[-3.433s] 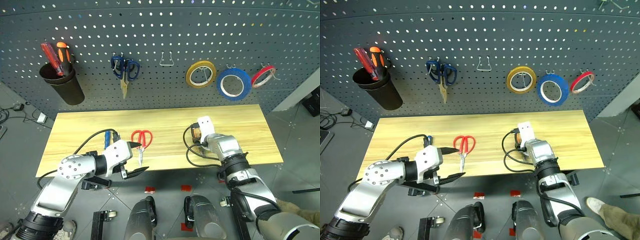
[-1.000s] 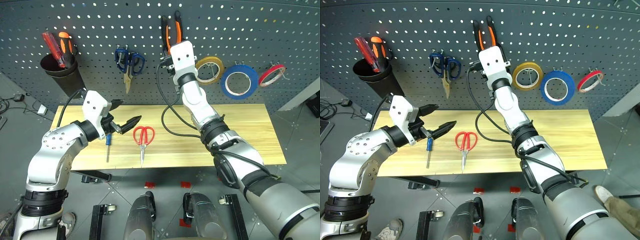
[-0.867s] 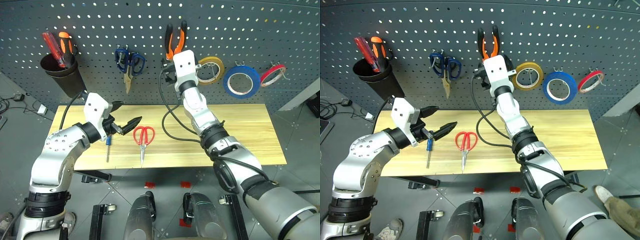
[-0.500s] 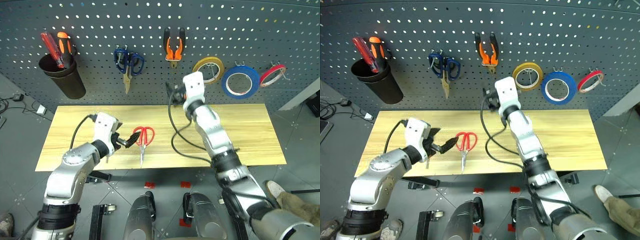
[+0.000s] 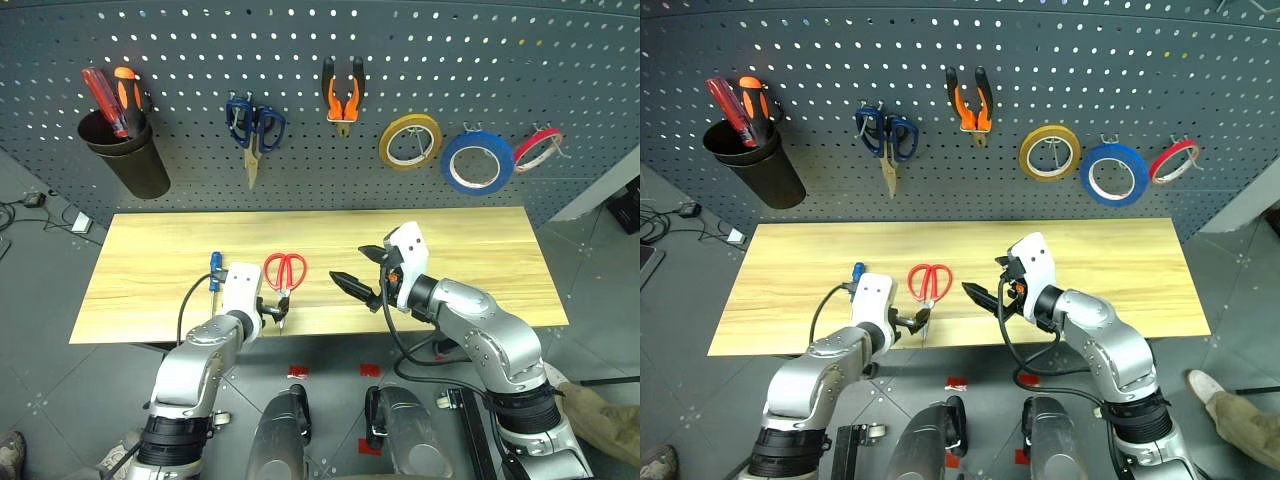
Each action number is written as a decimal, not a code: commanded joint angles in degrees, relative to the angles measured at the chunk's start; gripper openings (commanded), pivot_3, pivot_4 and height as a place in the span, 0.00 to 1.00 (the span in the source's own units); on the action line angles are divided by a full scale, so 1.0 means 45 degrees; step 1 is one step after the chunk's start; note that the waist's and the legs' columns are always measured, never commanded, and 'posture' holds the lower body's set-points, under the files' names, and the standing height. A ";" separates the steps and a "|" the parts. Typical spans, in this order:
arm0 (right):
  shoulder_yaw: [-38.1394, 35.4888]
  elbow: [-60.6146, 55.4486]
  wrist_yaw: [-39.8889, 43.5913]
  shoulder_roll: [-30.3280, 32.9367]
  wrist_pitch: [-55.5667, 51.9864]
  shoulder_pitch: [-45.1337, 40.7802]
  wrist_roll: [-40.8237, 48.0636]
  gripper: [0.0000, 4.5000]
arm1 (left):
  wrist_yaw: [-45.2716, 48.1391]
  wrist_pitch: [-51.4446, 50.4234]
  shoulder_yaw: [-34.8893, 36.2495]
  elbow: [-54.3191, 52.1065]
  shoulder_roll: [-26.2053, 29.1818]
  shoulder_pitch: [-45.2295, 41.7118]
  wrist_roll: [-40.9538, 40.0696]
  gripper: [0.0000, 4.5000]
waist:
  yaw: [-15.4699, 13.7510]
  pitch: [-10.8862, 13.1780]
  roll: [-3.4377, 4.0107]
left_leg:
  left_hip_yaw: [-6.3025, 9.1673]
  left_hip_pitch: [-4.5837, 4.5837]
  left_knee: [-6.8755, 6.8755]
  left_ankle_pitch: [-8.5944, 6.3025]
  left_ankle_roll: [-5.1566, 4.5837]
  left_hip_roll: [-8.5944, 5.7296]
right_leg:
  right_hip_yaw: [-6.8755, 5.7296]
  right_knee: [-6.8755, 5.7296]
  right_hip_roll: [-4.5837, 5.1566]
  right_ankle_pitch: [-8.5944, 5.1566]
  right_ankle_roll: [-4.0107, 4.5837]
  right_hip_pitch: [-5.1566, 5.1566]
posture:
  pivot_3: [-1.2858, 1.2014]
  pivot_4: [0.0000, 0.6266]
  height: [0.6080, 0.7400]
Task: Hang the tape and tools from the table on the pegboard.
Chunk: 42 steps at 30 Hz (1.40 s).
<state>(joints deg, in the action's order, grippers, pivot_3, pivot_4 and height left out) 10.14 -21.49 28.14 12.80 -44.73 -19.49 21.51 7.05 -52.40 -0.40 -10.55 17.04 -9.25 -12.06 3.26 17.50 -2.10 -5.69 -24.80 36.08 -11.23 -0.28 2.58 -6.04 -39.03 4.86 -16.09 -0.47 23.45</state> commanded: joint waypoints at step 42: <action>0.0388 -0.0877 0.0831 0.1086 -0.0089 -0.0232 0.0878 1.00 | 0.1588 -0.0108 0.0080 0.4193 -0.0718 -0.1541 0.1140 0.08 | 0.0121 -0.0402 0.0044 | 0.0000 0.0027 0.0010 -0.0003 -0.0005 -0.0007 | -0.0011 0.0006 0.0004 0.0007 -0.0011 -0.0039 | 0.42 0.39 1.00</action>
<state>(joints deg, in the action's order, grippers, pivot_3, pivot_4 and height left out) 10.94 -22.43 30.06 17.21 -46.87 -20.02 25.76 15.26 -50.96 -1.39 7.18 13.31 -18.00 -6.78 3.81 15.69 -1.91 -5.68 -24.68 36.12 -11.24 -0.30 2.56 -6.10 -39.01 4.87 -16.06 -0.52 23.27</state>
